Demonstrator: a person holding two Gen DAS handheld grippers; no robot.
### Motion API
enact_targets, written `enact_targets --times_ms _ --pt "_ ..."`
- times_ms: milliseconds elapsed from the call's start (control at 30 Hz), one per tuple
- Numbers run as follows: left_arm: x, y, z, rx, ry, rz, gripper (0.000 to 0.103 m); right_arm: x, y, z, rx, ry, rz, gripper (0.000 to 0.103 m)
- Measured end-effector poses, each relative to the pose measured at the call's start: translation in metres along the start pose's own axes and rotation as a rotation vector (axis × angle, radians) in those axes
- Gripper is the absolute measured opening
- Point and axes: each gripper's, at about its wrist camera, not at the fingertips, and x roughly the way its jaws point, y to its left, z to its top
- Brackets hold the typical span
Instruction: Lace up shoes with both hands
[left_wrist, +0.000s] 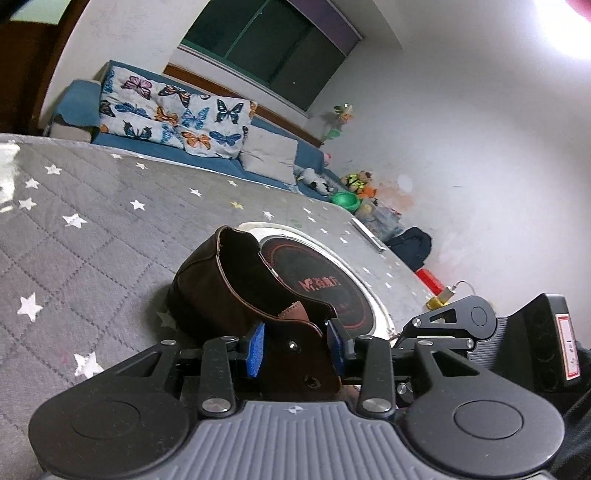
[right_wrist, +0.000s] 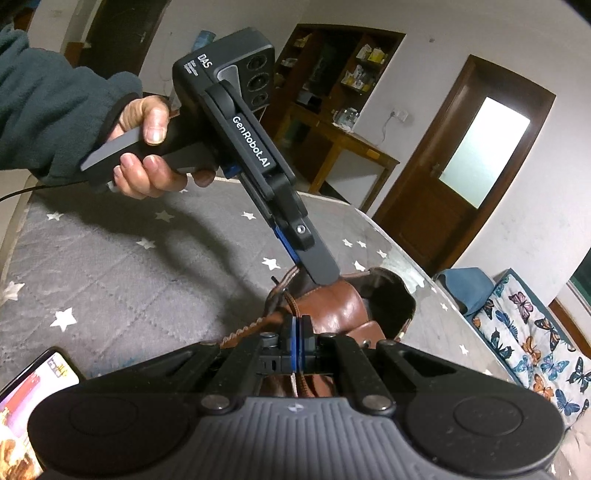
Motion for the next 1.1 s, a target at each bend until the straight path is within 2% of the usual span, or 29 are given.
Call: enact_targets --times_ms 133,233,367,467,567,600,767,900,933,1000,1100 --pt "-0.011 -0.02 -0.005 0.082 -0.022 0.025 0.04 0.002 0.0 0.001 0.02 -0.001 -0.01 0.001" --pt "-0.018 -0.036 -0.015 0.171 -0.02 0.085 0.041 0.001 0.0 0.0 0.019 0.0 -0.017 0.001" --pt "-0.011 -0.054 -0.028 0.301 0.011 0.207 0.04 0.001 0.0 0.0 0.019 0.001 -0.022 0.001" --pt "0.0 -0.062 -0.035 0.37 0.041 0.25 0.03 0.002 0.0 0.0 0.019 0.003 -0.026 0.001" --pt "0.009 -0.07 -0.042 0.447 0.057 0.283 0.026 0.002 0.0 0.0 0.021 0.007 -0.031 0.001" --pt "0.009 -0.071 -0.043 0.459 0.055 0.29 0.021 0.002 0.0 0.0 0.021 0.009 -0.033 0.001" --pt "0.016 -0.069 -0.046 0.469 0.063 0.309 0.007 0.003 0.001 0.002 0.012 0.008 -0.033 0.001" --pt "0.016 -0.074 -0.053 0.443 0.029 0.35 0.005 0.002 0.001 0.001 0.02 0.009 -0.037 0.002" --pt "0.015 -0.075 -0.055 0.429 0.013 0.377 0.0 0.002 0.0 0.001 0.025 0.01 -0.04 0.002" --pt "0.01 -0.076 -0.058 0.386 -0.027 0.431 0.0 0.0 -0.001 0.0 0.041 0.009 -0.048 0.003" --pt "-0.001 -0.07 -0.063 0.293 -0.079 0.453 0.0 -0.005 -0.003 -0.001 0.062 0.007 -0.055 0.003"
